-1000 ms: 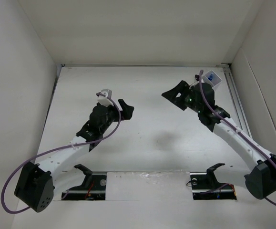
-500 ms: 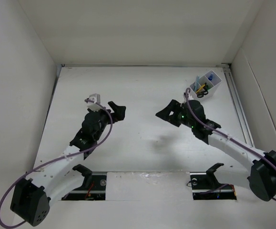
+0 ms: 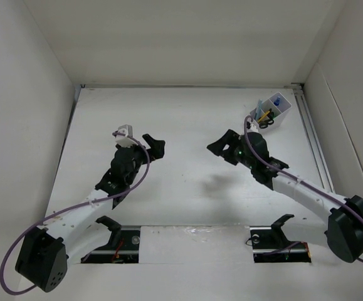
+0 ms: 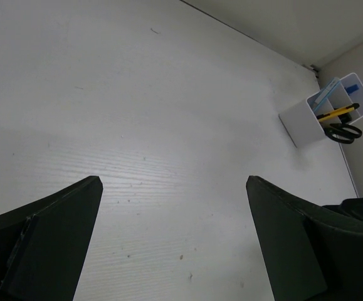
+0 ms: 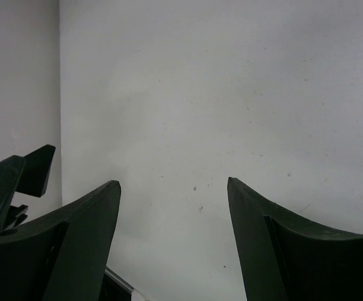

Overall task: Sort the stationery into containers
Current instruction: Reset both arms

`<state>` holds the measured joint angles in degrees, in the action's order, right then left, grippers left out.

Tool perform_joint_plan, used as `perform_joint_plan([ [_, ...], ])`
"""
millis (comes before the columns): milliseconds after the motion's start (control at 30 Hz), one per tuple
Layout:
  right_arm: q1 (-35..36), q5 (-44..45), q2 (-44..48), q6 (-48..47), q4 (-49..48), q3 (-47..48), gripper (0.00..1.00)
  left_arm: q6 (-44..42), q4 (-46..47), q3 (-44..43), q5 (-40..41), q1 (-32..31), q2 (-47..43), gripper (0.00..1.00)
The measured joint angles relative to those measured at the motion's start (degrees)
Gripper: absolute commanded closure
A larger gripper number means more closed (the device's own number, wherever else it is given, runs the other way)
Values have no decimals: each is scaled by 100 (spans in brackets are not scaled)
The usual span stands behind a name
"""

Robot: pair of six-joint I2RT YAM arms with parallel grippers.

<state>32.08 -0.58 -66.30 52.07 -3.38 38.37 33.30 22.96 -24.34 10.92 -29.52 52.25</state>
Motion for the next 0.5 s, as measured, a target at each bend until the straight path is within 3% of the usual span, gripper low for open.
perform_joint_plan([
  [500, -15, 223, -232, 22, -13, -2, 25, -199, 470, 125, -297, 0, 39, 0],
])
